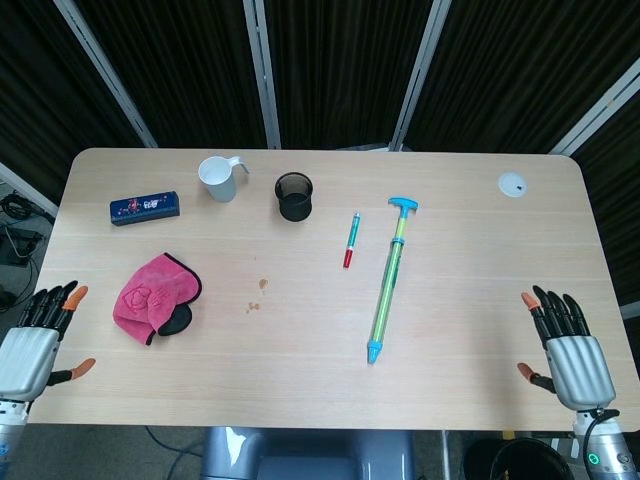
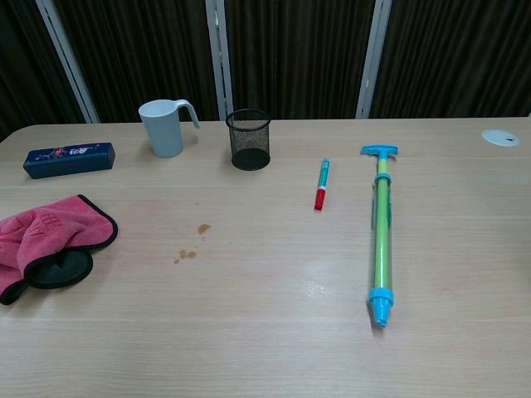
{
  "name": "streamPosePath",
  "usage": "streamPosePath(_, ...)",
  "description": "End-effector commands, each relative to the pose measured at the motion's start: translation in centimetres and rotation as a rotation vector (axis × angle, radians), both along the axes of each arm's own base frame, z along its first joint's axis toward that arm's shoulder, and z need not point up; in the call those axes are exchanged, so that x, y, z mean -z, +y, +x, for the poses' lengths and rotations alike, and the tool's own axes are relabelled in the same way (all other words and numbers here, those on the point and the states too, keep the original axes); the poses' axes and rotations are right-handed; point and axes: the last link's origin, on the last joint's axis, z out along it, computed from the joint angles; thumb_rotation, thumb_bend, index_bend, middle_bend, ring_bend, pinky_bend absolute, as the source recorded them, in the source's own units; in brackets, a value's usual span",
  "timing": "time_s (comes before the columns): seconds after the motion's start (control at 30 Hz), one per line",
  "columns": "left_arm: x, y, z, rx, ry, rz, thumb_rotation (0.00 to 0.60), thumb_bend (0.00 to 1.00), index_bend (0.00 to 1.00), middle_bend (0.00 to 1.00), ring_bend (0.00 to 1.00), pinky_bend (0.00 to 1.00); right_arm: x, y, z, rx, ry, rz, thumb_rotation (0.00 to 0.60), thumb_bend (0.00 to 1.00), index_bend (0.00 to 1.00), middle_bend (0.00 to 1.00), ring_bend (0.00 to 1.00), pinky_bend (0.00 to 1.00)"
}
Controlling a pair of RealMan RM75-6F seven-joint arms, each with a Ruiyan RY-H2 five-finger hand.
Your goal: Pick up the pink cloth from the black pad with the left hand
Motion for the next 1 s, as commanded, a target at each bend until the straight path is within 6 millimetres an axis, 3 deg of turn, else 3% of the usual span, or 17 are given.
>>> streamPosePath(0.03,0.3,0.1,-0.1,-0.015,0.030,-0.028,0.600,0.00,0.00,0.00,0.00,0.00,-0.1,0.1,0.0,0.003,-0.003,-0.001,0.600,0.00,0.00,0.00,0.00,0.00)
streamPosePath(0.17,0.7,1.1,-0.6,-0.054,0.089,-0.095,0.600,0.00,0.00,0.00,0.00,0.00,-0.1,0.2,0.0,0.001,0.003,0.002,0.600,0.00,0.00,0.00,0.00,0.00)
streamPosePath(0.37,1.4,4.7,-0.5,-0.058,0.192,-0.141,0.600,0.00,0.00,0.00,0.00,0.00,-0.1,0.0,0.0,0.007,-0.002,0.000,0.600,0.00,0.00,0.00,0.00,0.00)
streamPosePath(0.73,5.2,10.4,-2.6,-0.147,0.320,-0.258,0.600,0.00,0.00,0.00,0.00,0.00,-0.3,-0.2,-0.3,0.023,-0.006,-0.010,0.600,0.00,0.00,0.00,0.00,0.00)
streamPosePath(1.0,6.6,11.2,-3.6,-0.145,0.348,-0.289,0.600,0.00,0.00,0.00,0.00,0.00,-0.5,0.0,-0.4,0.033,-0.009,-0.022,0.600,0.00,0.00,0.00,0.00,0.00)
